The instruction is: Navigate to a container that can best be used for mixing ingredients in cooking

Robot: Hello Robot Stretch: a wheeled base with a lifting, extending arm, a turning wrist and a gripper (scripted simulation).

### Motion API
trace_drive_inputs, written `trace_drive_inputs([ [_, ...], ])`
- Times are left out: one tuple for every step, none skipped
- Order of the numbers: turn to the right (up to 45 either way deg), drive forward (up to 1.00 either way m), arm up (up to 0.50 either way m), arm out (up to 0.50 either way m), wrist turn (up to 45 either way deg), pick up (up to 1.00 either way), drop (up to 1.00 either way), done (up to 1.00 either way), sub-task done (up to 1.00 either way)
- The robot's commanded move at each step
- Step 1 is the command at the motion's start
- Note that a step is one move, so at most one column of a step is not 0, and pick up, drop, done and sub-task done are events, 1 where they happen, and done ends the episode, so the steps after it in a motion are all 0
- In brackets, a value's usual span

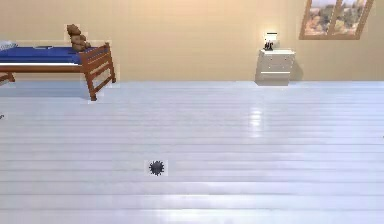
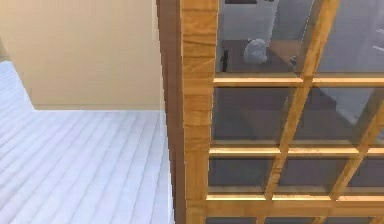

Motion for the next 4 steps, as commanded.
trace_drive_inputs([
  [0.0, 0.20, 0.00, 0.00, 0.0, 0.00, 0.00, 0.00, 0.00],
  [-39.0, 0.00, 0.00, 0.00, 0.0, 0.00, 0.00, 0.00, 0.00],
  [0.0, 1.00, 0.00, 0.00, 0.0, 0.00, 0.00, 0.00, 0.00],
  [0.0, 1.00, 0.00, 0.00, 0.0, 0.00, 0.00, 0.00, 0.00],
])
